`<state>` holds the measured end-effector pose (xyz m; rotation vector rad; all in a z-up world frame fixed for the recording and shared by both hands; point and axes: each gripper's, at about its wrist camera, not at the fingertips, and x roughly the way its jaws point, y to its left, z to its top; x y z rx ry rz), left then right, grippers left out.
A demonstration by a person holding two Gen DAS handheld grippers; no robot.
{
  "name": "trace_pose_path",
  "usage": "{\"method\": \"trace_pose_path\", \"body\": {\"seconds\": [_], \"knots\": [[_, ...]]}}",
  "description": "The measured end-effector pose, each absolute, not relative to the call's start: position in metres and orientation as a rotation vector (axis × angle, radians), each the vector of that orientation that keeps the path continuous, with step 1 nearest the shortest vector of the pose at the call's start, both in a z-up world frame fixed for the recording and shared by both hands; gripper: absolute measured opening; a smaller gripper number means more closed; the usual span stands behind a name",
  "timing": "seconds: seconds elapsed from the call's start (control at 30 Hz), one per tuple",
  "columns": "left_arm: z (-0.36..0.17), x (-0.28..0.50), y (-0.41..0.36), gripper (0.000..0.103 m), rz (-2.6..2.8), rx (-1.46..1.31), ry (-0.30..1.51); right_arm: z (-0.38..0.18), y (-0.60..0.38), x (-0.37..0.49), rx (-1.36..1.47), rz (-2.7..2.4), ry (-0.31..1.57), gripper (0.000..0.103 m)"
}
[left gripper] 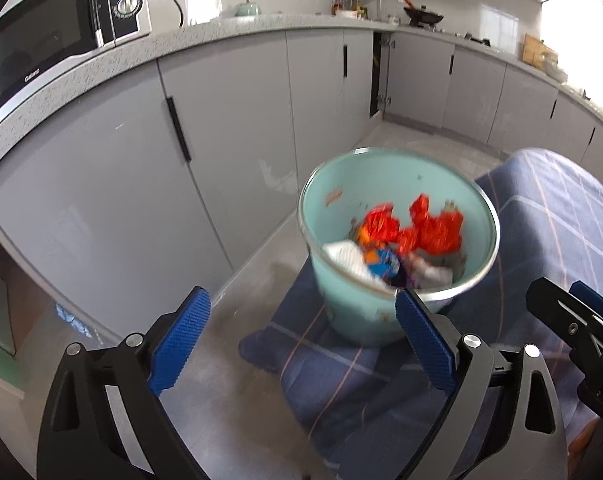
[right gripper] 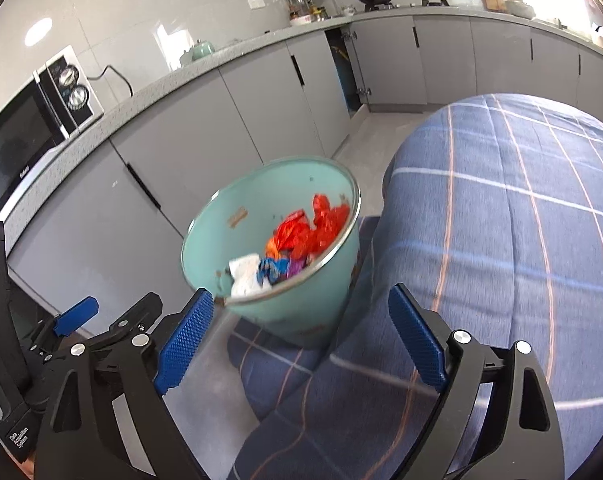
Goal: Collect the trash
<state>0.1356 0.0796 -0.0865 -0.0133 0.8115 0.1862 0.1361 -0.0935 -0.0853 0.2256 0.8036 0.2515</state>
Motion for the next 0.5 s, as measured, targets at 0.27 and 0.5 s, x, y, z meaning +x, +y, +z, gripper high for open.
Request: {"method": "trace_pose_path", "body": {"seconds": [0.27,0.5], "knots": [[-0.110,0.107,0.088,0.093,0.209,-0.015,0.916,-0.104,-0.087,0.113,0.201,0.224,0.869,0.091],[-0.127,0.088,0.096,0.093,0.223,-0.009,0.985,-0.106,-0.084,0.097,0.201,0.216,0.900,0.091]]}}
